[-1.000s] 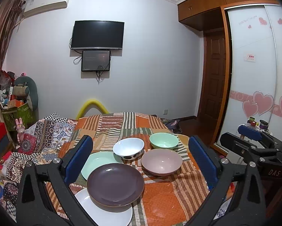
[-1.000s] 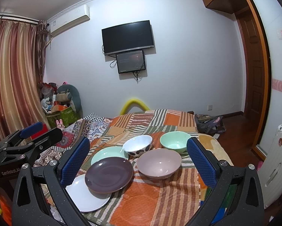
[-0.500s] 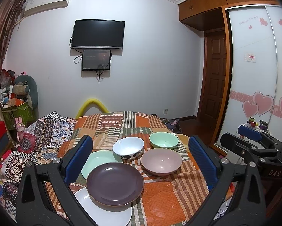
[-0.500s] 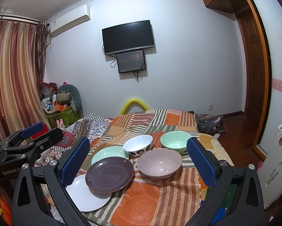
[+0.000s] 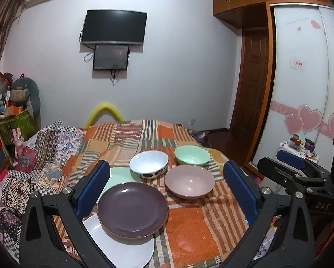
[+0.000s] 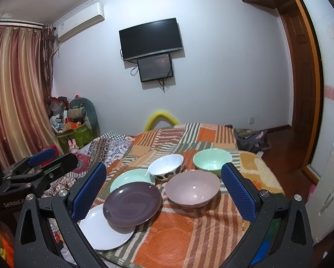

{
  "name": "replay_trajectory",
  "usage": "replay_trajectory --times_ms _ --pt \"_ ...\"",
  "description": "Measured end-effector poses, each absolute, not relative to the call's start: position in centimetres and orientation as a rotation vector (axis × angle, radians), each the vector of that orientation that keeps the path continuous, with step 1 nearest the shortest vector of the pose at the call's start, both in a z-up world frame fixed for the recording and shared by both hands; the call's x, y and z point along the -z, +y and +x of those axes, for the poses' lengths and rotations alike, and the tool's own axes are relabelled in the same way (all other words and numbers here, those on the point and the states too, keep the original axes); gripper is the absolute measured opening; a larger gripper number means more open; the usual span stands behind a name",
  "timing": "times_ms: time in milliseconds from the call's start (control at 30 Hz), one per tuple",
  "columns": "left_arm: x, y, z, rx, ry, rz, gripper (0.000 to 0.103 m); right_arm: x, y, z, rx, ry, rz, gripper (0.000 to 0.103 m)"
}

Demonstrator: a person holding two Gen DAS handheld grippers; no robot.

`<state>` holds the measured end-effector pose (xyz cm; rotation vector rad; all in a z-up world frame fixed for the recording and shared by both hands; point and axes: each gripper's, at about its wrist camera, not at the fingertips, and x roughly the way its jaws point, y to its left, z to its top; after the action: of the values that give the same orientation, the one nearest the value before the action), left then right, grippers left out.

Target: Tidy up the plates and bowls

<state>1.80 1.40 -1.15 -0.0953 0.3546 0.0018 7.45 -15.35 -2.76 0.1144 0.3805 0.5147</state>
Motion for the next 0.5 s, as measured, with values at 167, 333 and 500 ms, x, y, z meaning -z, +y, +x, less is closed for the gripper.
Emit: replay_trajectory --times_ms 167,333,500 --pt "3.0 2.9 3.6 -0.019 0.425 -0.128 0.103 4.4 -14.4 9.0 -0.529 0.437 0.115 0.102" --pt "5.4 5.5 6.0 -0.036 0.501 -0.190 0.103 6.1 -13.0 10.5 -0.550 0.499 0.100 0.102" --pt "7.5 8.1 8.2 -0.059 0.571 -0.218 0.094 8.2 -11.5 12.5 -0.570 0.574 0.085 0.102"
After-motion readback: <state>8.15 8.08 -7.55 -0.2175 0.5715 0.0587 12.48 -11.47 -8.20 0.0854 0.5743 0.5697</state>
